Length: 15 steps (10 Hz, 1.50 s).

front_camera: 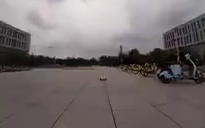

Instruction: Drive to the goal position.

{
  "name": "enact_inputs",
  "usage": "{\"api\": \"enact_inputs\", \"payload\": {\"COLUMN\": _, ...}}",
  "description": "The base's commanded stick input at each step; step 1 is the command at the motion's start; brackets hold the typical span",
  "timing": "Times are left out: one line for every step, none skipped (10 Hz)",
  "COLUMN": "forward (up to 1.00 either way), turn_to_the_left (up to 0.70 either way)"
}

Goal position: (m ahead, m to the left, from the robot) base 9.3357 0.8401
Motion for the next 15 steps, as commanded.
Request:
{"api": "enact_inputs", "payload": {"forward": 1.00, "turn_to_the_left": -0.09}}
{"api": "enact_inputs", "payload": {"forward": 1.00, "turn_to_the_left": -0.21}}
{"api": "enact_inputs", "payload": {"forward": 1.00, "turn_to_the_left": 0.00}}
{"api": "enact_inputs", "payload": {"forward": 1.00, "turn_to_the_left": 0.00}}
{"api": "enact_inputs", "payload": {"forward": 1.00, "turn_to_the_left": 0.00}}
{"api": "enact_inputs", "payload": {"forward": 1.00, "turn_to_the_left": 0.00}}
{"api": "enact_inputs", "payload": {"forward": 1.00, "turn_to_the_left": 0.00}}
{"api": "enact_inputs", "payload": {"forward": 1.00, "turn_to_the_left": 0.00}}
{"api": "enact_inputs", "payload": {"forward": 1.00, "turn_to_the_left": 0.00}}
{"api": "enact_inputs", "payload": {"forward": 1.00, "turn_to_the_left": 0.00}}
{"api": "enact_inputs", "payload": {"forward": 1.00, "turn_to_the_left": 0.00}}
{"api": "enact_inputs", "payload": {"forward": 1.00, "turn_to_the_left": 0.00}}
{"api": "enact_inputs", "payload": {"forward": 1.00, "turn_to_the_left": 0.00}}
{"api": "enact_inputs", "payload": {"forward": 1.00, "turn_to_the_left": 0.22}}
{"api": "enact_inputs", "payload": {"forward": 1.00, "turn_to_the_left": 0.09}}
